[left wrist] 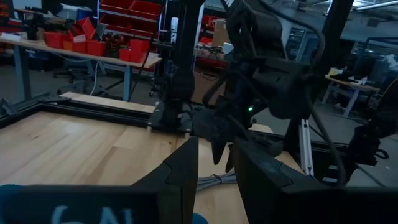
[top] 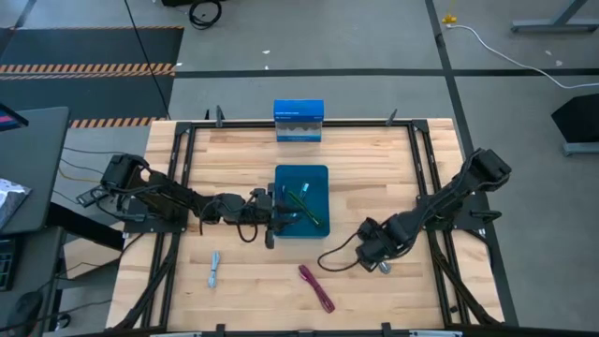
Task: Pick and place USB-C Cables
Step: Put the black charger cable into the blue bin
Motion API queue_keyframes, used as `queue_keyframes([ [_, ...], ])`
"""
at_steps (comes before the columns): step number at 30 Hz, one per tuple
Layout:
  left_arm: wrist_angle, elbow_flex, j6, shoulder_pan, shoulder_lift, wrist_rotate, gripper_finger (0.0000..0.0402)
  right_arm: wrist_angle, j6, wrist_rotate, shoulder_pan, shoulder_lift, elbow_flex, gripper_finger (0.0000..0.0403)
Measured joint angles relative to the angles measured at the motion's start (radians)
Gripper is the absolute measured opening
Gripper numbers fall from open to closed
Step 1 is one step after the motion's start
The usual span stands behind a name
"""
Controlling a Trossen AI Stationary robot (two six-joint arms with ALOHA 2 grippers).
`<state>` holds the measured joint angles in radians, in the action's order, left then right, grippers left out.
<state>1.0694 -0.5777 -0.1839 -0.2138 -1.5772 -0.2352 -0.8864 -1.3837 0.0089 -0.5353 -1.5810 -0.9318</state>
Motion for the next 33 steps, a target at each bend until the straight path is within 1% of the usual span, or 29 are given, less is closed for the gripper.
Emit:
queue_keyframes([
  [10,-0.014,0.000,-0.016,0.000,0.000,0.000,0.0107,0.151,-0.046,0.024,-0.027,-0.008,0.102,0.0144],
  [14,-0.013,0.000,-0.015,0.000,0.000,0.000,0.0107,0.178,-0.052,0.057,-0.027,-0.008,0.134,0.0144],
  [17,-0.011,0.000,-0.015,0.000,0.000,-0.001,0.0107,0.192,-0.052,0.063,-0.027,-0.007,0.155,0.0141],
  [21,-0.010,0.000,-0.014,0.000,0.000,-0.025,0.0107,0.196,-0.052,0.062,-0.027,-0.004,0.169,0.0115],
  [28,-0.012,0.000,-0.014,0.000,0.000,-0.034,0.0107,0.161,-0.003,0.071,-0.027,-0.007,0.152,0.0024],
  [33,-0.012,0.000,-0.014,0.000,0.000,-0.034,0.0107,0.146,-0.007,0.102,-0.026,0.003,0.148,0.0022],
])
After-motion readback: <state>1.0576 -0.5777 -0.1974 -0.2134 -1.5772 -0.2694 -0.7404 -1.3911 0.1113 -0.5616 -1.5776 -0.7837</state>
